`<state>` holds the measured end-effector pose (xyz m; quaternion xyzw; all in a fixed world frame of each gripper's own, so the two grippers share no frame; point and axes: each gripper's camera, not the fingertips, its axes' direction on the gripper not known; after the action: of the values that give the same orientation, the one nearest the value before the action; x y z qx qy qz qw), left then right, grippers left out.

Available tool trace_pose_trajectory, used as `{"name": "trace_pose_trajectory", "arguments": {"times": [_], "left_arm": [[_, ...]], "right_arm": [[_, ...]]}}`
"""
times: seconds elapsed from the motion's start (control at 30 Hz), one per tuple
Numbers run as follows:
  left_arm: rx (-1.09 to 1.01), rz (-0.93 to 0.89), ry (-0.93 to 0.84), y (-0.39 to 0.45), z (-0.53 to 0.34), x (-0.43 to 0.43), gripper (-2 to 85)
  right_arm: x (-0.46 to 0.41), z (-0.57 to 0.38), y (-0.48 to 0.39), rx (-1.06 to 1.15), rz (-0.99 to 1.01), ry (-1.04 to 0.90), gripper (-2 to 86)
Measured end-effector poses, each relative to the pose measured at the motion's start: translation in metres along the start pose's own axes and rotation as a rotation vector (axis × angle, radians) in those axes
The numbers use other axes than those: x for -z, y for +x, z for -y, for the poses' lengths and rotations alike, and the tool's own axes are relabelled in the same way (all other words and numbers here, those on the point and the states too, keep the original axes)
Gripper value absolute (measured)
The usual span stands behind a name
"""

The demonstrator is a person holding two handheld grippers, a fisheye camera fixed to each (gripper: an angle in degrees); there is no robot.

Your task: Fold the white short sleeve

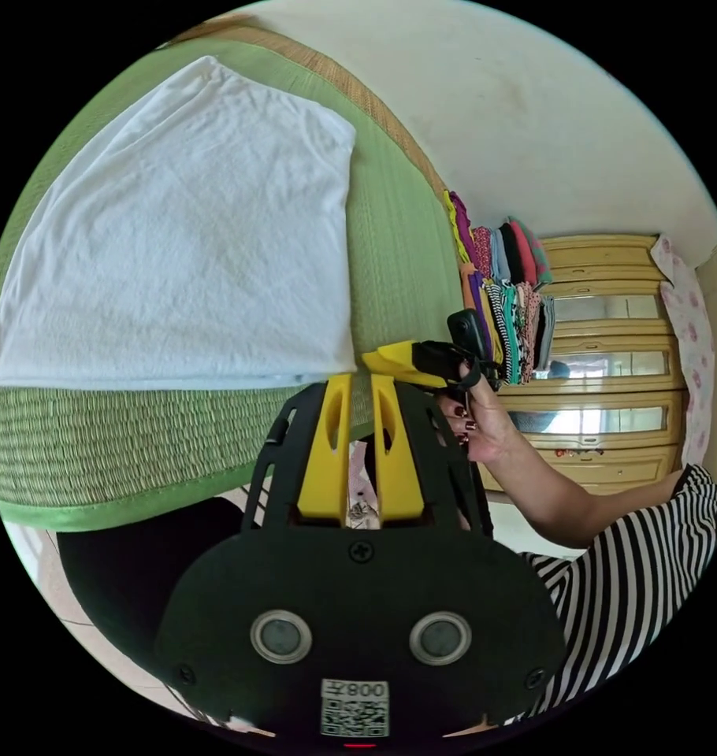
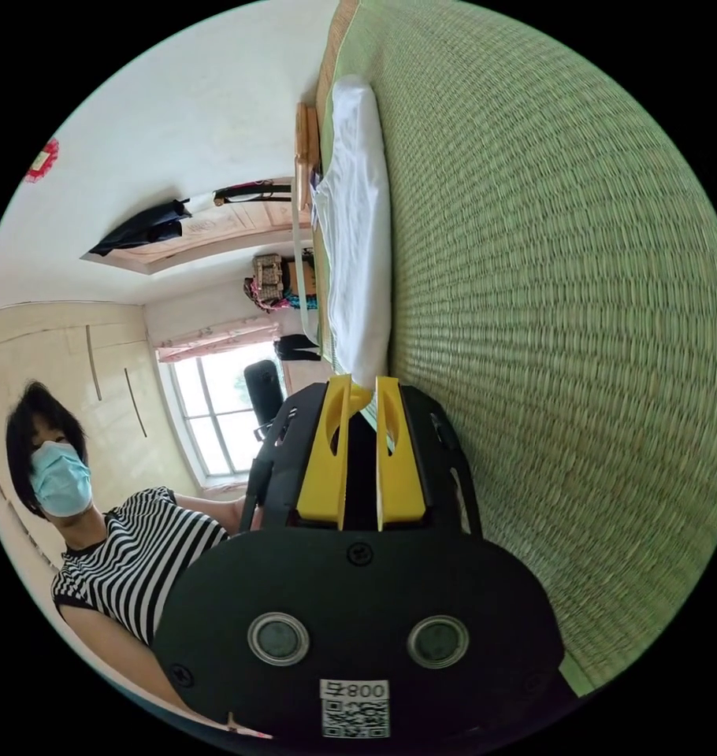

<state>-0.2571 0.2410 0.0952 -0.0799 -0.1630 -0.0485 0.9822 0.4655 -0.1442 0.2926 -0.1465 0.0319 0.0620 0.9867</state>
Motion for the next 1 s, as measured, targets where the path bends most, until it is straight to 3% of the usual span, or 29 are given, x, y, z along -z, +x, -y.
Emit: {"name": "trace_pose_trajectory", "arguments": {"times": [0.57, 1.0], "left_arm": [[-0.016, -0.058, 0.036, -0.01, 0.001, 0.05, 0.2], [0.027, -0.108, 0.064, -0.04, -0.01, 0.136, 0.9]], "right_arm": [[-0.014, 0.002, 0.006, -0.02, 0.084, -0.001, 7.9], [-0.027, -0.002, -0.008, -0.043, 0.099, -0.004, 3.1]]}}
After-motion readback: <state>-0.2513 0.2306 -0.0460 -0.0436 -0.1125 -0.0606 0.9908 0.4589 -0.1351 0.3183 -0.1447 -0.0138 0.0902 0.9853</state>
